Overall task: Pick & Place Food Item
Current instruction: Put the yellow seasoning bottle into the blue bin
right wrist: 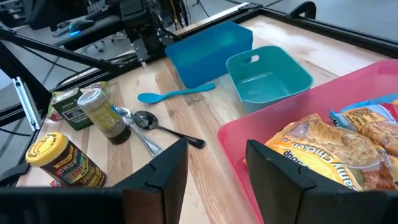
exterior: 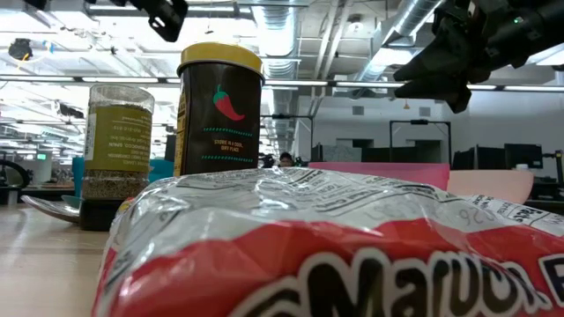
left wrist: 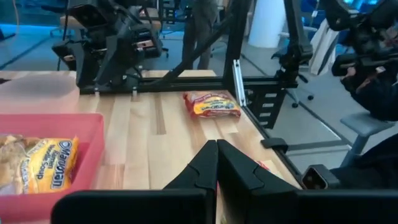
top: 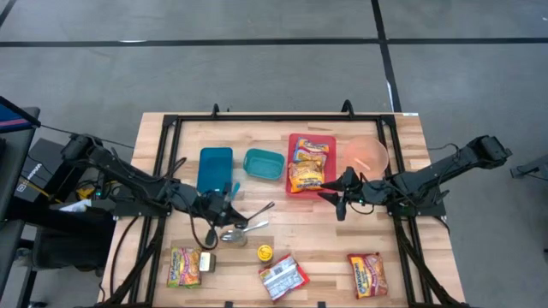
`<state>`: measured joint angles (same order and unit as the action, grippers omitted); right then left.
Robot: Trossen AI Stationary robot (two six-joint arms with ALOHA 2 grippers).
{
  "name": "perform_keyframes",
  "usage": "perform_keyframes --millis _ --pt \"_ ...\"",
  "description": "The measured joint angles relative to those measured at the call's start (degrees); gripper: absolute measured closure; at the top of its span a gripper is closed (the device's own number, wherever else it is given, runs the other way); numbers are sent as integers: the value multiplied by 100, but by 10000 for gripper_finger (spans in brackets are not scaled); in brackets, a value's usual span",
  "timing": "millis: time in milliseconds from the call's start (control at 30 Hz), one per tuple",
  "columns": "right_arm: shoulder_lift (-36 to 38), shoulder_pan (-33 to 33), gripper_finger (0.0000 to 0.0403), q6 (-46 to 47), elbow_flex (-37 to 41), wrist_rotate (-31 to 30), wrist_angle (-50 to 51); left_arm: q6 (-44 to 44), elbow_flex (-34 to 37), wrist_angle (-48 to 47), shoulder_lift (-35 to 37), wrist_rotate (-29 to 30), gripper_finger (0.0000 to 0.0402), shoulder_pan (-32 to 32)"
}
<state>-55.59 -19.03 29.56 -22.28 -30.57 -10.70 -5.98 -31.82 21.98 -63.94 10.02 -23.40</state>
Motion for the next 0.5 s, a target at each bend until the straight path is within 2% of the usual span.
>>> perform_keyframes --millis 200,500 --pt "0 0 246 -2 0 2 24 246 -423 -90 -724 -7 401 -43" --pt "0 0 246 -2 0 2 73 296 -1159 -1129 -1426 -33 402 -230"
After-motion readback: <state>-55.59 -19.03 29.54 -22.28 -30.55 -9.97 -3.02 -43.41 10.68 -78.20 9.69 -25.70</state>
